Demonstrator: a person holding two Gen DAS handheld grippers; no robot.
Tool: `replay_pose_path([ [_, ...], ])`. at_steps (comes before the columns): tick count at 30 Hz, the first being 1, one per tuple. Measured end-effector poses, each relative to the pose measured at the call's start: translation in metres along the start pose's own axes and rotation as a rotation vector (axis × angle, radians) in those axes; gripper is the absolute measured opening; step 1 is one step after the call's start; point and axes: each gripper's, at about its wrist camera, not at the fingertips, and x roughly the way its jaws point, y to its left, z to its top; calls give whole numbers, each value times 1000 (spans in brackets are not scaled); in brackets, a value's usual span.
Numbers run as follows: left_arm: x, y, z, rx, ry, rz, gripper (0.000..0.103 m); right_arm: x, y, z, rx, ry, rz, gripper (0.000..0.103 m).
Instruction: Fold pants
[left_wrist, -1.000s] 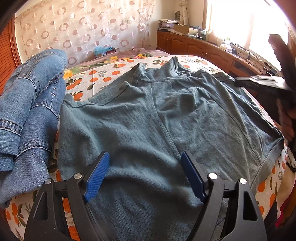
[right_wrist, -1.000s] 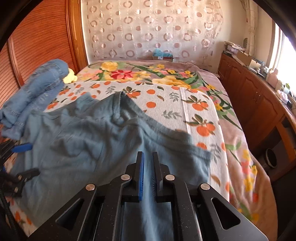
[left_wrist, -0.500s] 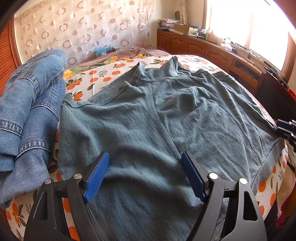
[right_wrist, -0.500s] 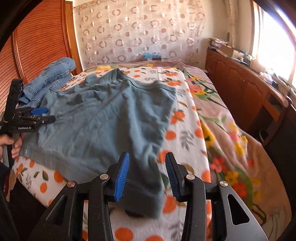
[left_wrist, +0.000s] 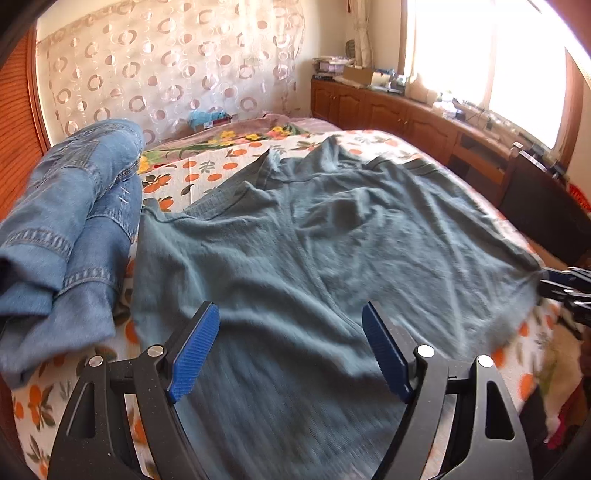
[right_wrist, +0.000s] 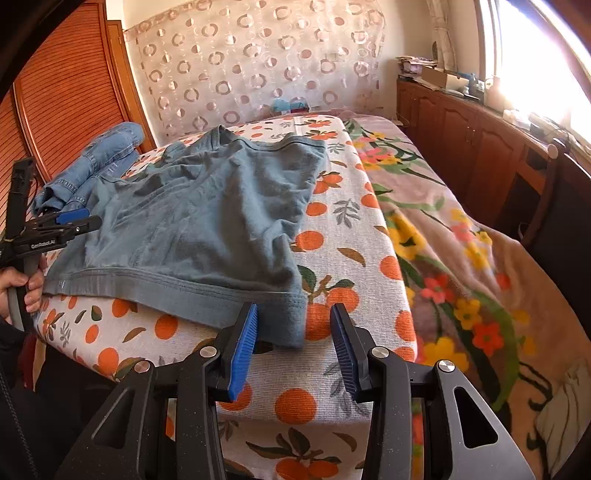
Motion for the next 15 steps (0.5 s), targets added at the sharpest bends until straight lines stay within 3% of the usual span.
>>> replay_pose_path([
  [8, -39, 3, -24, -6, -62, 19, 81, 4, 3, 0, 4, 7, 16, 30],
  [12, -45, 8, -38, -4, -63, 54, 81, 5, 4, 4, 12, 3, 22, 10],
  [15, -46, 15, -47, -14, -43, 70, 81, 4, 10, 16, 16, -19, 46, 7],
])
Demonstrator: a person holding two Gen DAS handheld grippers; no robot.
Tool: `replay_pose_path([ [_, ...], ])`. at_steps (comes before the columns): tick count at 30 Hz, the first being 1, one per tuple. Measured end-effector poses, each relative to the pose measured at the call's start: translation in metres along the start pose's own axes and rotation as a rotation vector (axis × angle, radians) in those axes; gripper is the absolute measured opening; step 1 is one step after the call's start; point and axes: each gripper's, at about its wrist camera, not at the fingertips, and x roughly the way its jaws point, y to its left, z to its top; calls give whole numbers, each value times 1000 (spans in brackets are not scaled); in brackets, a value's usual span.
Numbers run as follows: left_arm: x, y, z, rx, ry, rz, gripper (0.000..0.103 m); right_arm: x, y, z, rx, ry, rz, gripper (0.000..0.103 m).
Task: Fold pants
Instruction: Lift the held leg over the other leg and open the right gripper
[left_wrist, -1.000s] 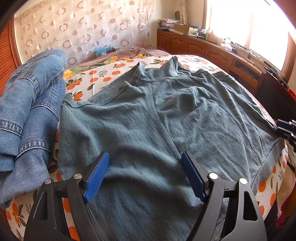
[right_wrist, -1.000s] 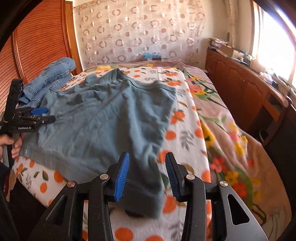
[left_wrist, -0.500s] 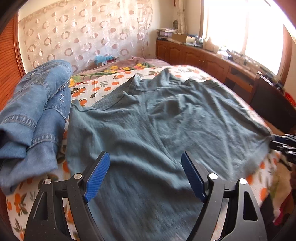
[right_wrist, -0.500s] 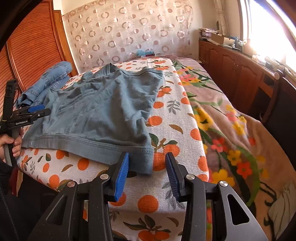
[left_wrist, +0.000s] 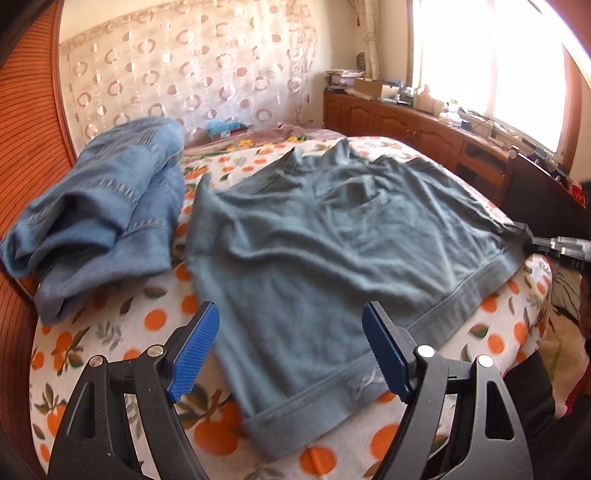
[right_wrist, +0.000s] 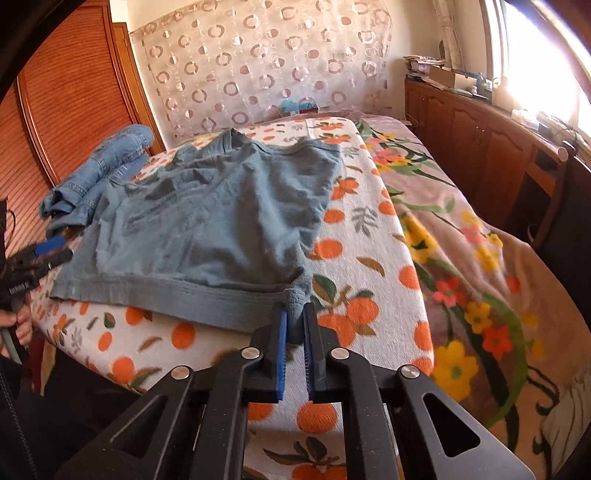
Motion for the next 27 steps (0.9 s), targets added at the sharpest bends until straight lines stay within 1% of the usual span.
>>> replay_pose_path([
  [4, -6, 12, -4, -18, -7, 17, 81, 0, 29, 27, -50, -59, 64, 7],
  [8, -15, 25, -7, -34, -22, 34, 81, 11, 69, 49, -119, -83, 124, 7],
  [10, -20, 33, -8, -47, -29, 50, 81, 16, 92, 58, -152, -94, 172, 7],
  [15, -26, 49, -12, -84, -38, 69, 81, 31, 149, 75, -227, -99, 294, 7],
  [19, -28, 57, -15, -107, -37, 83, 81, 41, 188, 75, -277, -76, 388, 7],
  [21, -30, 58, -17, -116, -38, 83, 81, 47, 195, 71, -293, -54, 417, 7],
  [23, -31, 58, -18, -117, -39, 76, 81, 56, 197, 67, -303, -30, 409, 7],
  [26, -30, 55, -18, -110, -37, 66, 81, 65, 191, 63, -303, -8, 399, 11],
  [27, -29, 53, -17, -109, -37, 62, 81, 67, 187, 62, -303, -3, 393, 16],
])
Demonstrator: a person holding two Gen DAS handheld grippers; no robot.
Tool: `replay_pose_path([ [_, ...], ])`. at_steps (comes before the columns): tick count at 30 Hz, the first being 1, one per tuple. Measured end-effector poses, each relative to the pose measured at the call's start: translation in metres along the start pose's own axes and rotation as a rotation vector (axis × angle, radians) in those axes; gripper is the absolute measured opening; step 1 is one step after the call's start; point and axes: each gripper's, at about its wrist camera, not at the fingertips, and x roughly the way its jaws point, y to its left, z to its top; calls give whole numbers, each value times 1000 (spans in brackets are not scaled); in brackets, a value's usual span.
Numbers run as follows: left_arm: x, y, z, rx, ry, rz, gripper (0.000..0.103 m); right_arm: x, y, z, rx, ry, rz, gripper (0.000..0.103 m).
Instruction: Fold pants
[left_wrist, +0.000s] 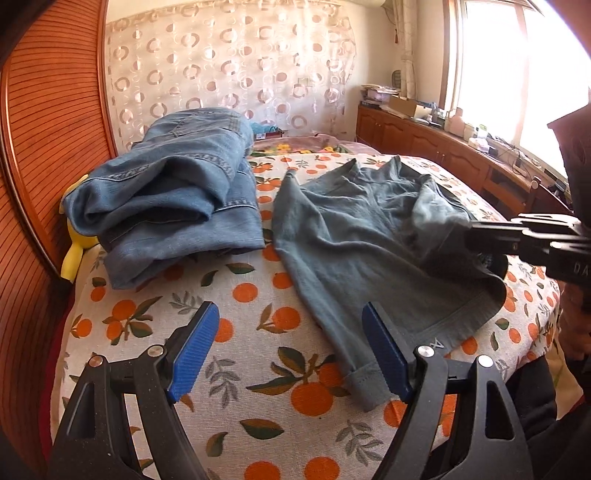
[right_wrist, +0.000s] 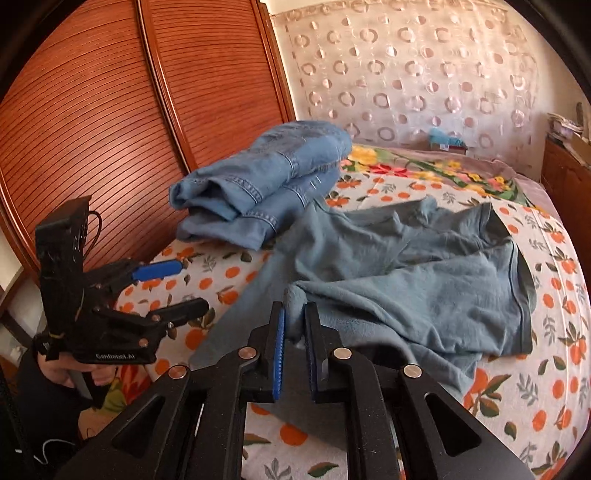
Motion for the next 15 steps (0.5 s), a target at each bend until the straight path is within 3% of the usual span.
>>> replay_pose_path([
  [4, 3, -10, 2, 6, 2, -26, 81, -15, -10, -5, 14, -8, -40, 34],
  [15, 21, -47, 17, 52, 21, -90, 81, -34, -69, -32, 91, -30, -285, 40],
])
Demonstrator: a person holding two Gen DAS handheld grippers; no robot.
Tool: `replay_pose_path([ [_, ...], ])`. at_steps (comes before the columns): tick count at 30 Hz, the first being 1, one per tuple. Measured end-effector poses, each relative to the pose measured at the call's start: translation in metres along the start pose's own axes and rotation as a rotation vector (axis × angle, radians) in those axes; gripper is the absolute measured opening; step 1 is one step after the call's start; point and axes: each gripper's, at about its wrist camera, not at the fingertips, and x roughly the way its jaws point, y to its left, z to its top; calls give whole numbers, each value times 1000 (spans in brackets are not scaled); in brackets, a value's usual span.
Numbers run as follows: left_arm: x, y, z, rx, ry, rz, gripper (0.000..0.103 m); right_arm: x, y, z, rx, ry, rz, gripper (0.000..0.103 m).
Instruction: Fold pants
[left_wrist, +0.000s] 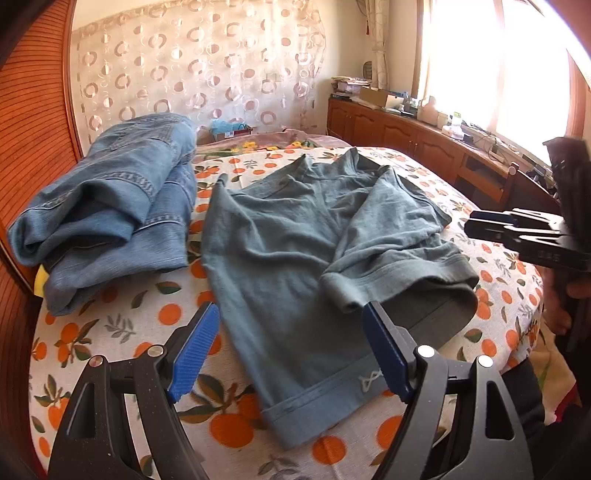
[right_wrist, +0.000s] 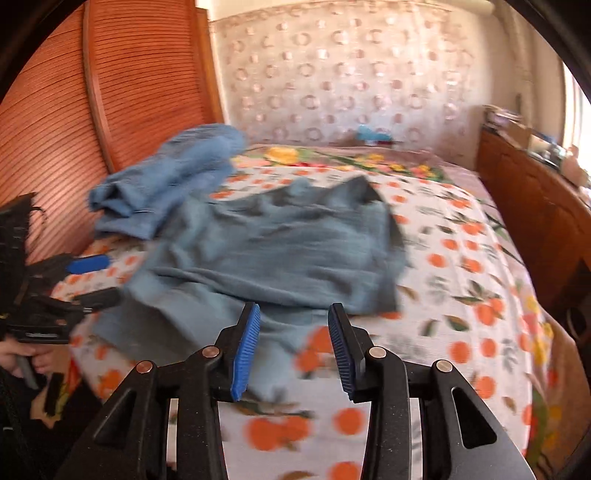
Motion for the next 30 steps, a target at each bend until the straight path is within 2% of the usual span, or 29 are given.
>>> replay_pose_path([
  [5, 2, 0, 6, -26, 0, -25, 81, 20, -22, -2, 0, 32, -63, 40],
  [12, 12, -5, 11, -27, 17, -52, 78, 39, -38, 4, 40, 64, -32, 40],
  [15, 16, -9, 10, -19, 30, -71, 71, 40, -38, 2, 52, 49, -34, 40],
  [16, 17, -10, 10, -17, 32, -78, 67, 42, -38, 1, 53, 52, -34, 40],
  [17, 18, -11, 10, -19, 35, -87, 59, 43, -37, 1, 53, 55, -34, 40],
  [19, 22, -11, 9, -34, 44, -104, 55, 40, -39, -1, 48, 50, -34, 40],
  [22, 26, -11, 10, -51, 56, -124, 43, 38, -40, -4, 41, 50, -27, 40],
  [26, 29, -14, 12, -47, 62, -128, 38, 37, -42, -6, 44, 51, -29, 40],
  [30, 34, -18, 11, -33, 83, -121, 38, 38, -41, -6, 38, 54, -28, 40],
])
